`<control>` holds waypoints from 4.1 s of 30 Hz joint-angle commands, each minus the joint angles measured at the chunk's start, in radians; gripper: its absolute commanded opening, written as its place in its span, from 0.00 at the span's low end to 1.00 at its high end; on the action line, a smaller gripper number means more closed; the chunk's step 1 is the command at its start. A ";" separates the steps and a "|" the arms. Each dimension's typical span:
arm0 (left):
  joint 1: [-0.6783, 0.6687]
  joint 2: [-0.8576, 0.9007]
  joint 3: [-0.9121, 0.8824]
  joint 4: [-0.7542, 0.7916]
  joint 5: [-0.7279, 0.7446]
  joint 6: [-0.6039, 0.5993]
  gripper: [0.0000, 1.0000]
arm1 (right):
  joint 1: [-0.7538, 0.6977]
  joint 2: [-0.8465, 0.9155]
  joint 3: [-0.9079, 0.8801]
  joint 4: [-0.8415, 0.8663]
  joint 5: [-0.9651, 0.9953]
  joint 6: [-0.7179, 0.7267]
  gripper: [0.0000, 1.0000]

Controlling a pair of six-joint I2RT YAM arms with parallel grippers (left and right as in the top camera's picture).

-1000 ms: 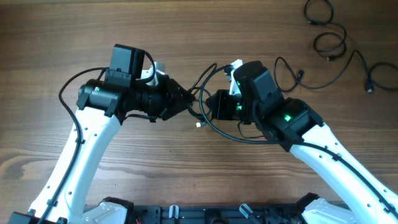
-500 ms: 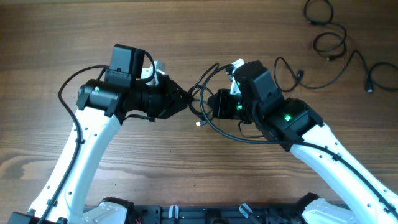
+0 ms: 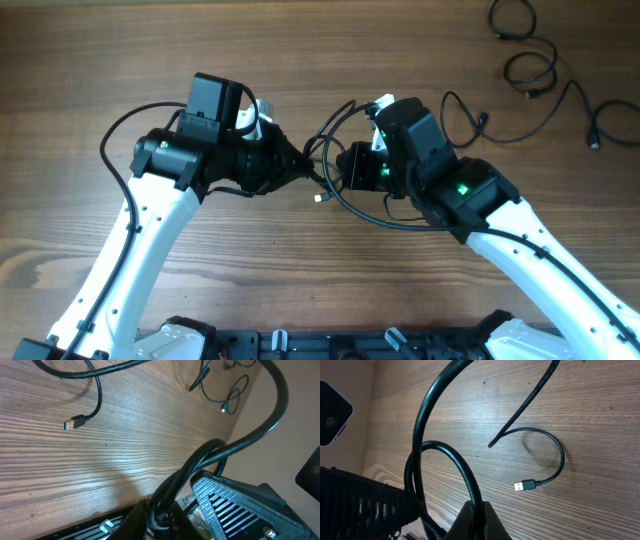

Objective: Untangle cables

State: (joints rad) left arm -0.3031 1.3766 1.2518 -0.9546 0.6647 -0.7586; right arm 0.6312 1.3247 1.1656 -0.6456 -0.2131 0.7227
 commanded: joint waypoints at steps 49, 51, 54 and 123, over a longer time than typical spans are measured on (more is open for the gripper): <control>0.141 -0.002 0.010 -0.202 -0.222 -0.109 0.13 | -0.004 -0.014 -0.001 0.153 -0.019 0.086 0.04; 0.140 -0.002 0.010 -0.202 -0.222 -0.109 0.29 | -0.004 -0.014 -0.001 0.158 0.018 0.000 0.04; 0.140 -0.002 0.010 -0.203 -0.232 -0.109 0.34 | -0.004 -0.020 -0.001 0.098 0.149 -0.069 0.04; 0.140 -0.002 0.010 -0.194 -0.255 -0.109 0.51 | -1.044 0.018 0.026 -0.275 0.319 -0.286 0.04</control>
State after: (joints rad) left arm -0.1577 1.3766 1.2537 -1.1519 0.4232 -0.8738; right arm -0.4114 1.3365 1.1999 -0.9154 0.3759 0.4801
